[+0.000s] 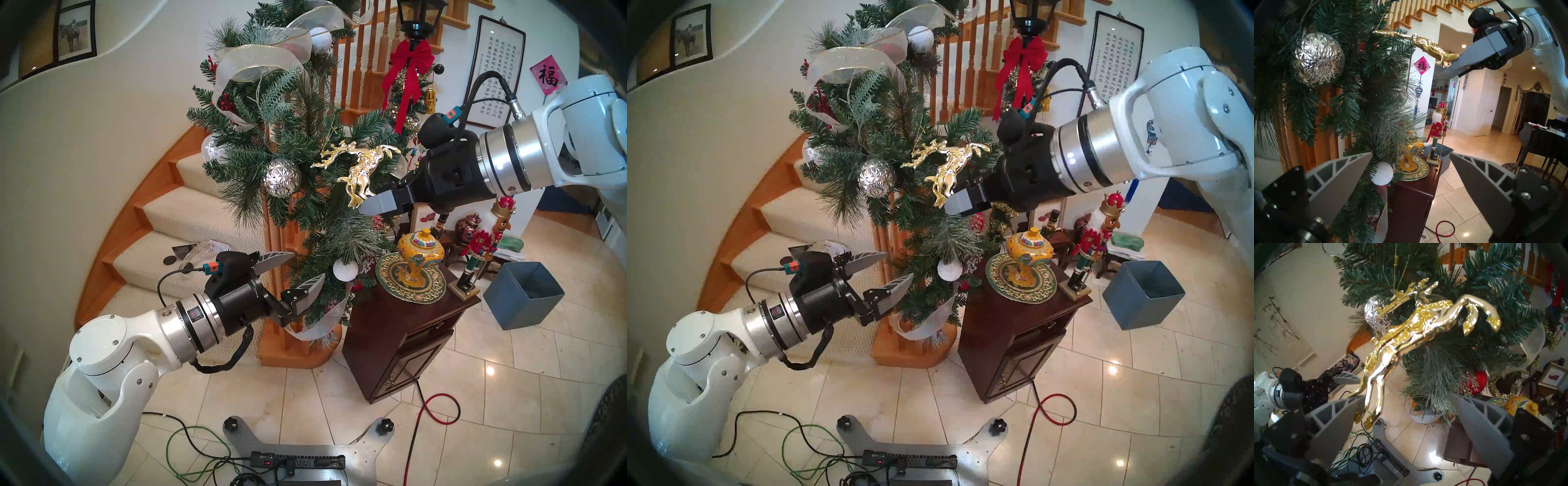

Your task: Hang the ornament onto the Christmas-tree-style decoration

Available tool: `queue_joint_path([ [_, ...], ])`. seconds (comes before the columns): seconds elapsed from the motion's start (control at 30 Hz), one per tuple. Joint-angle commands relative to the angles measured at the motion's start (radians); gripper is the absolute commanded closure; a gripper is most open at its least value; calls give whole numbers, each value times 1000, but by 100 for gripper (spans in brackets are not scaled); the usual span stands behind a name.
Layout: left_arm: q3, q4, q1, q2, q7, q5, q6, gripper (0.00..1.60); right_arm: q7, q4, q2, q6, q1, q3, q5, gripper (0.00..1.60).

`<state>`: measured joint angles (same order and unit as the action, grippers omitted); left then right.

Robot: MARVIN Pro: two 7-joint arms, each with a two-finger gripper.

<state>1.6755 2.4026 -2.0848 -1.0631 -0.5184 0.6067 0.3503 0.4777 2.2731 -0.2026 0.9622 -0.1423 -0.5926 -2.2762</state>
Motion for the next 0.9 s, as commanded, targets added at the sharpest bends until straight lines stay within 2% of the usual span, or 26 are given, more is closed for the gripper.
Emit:
queue_joint_path([
  [0.0,2,10,0,0,0,0,-1,0,-40,-44,-1,-2,34,6,10,0],
  [0.87,2,10,0,0,0,0,-1,0,-113,-60,11,-2,112,102,63,0],
])
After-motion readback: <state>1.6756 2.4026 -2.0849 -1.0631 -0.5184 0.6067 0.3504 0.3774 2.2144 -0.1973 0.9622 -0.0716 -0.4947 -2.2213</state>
